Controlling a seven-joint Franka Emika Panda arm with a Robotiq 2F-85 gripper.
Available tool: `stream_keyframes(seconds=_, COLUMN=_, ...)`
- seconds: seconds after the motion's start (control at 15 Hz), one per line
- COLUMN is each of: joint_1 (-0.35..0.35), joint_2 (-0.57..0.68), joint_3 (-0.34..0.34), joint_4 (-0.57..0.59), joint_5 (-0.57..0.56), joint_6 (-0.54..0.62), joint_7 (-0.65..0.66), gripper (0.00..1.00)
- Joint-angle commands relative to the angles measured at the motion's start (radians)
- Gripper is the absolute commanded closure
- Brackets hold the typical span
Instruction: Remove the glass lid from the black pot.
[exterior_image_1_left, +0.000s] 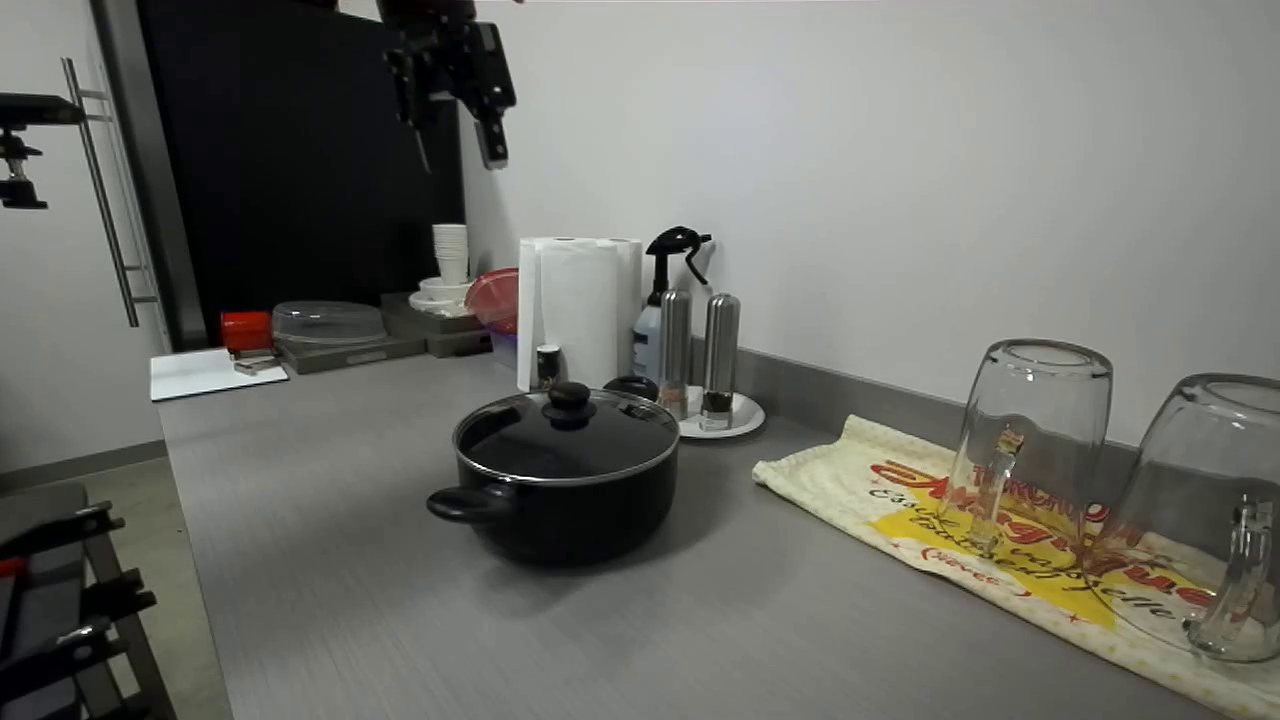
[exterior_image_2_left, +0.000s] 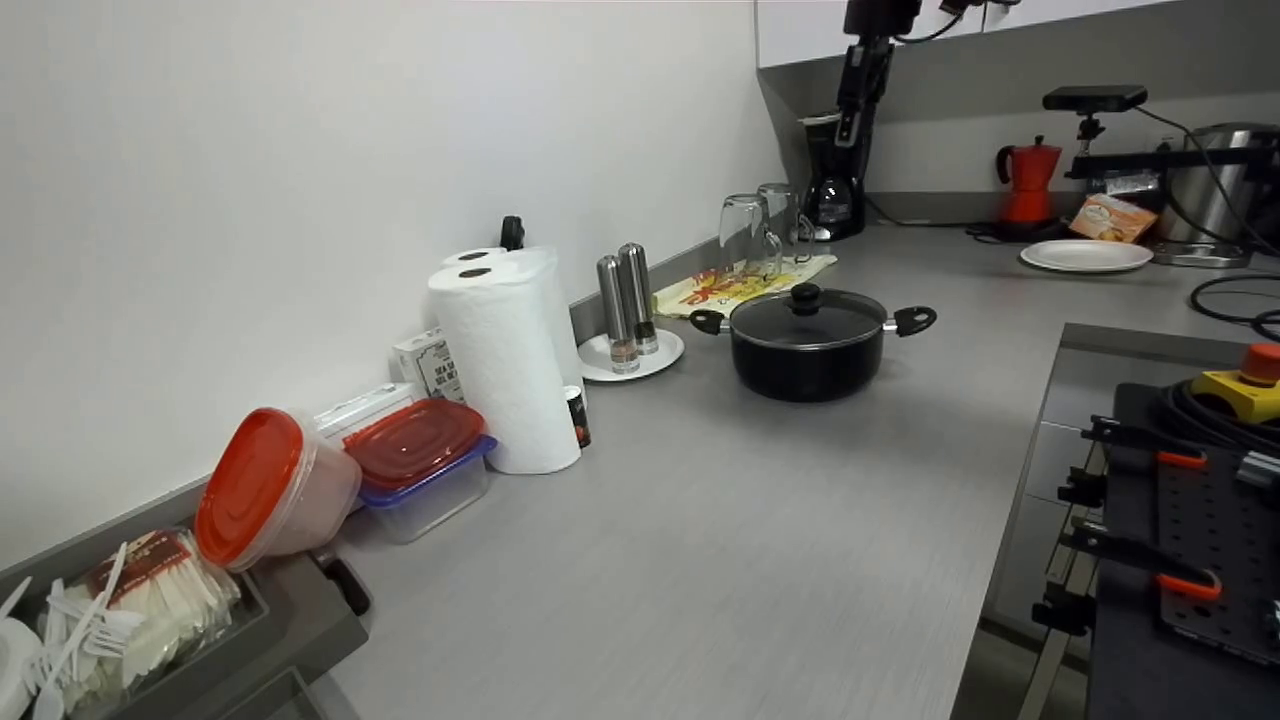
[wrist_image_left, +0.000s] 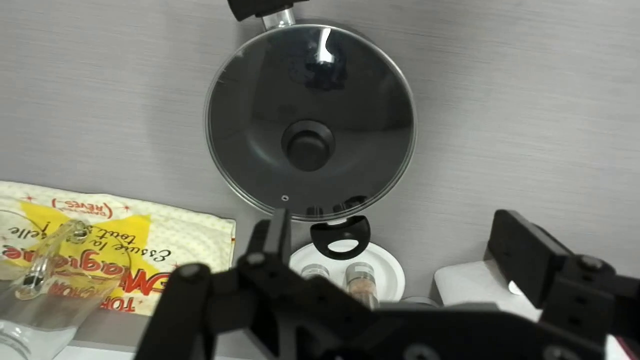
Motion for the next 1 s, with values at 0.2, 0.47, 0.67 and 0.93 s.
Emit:
stream_keyframes(seconds=0.2, joint_1=-0.074, joint_2=0.344, joint_3=0.018, joint_4=0.297, joint_5=0.01, joint_6=-0.048, joint_7=-0.015, gripper=0.0)
stream_keyframes(seconds=0.47, joint_1=-0.117, joint_2=0.436, joint_3=0.037, joint_4=0.358, joint_5=0.015, joint_6=-0.072, joint_7=-0.023, gripper=0.0)
stream_keyframes(seconds=0.67, joint_1=-0.14, joint_2=0.473, joint_3=0.05, joint_4=0.374, joint_5=0.017, joint_6=-0.091, joint_7=-0.022, gripper=0.0)
stream_keyframes(seconds=0.93, joint_1=-0.155, joint_2=0.489, joint_3=0.068, joint_4=0.365, joint_5=0.027, joint_6=-0.107, joint_7=-0.021, gripper=0.0)
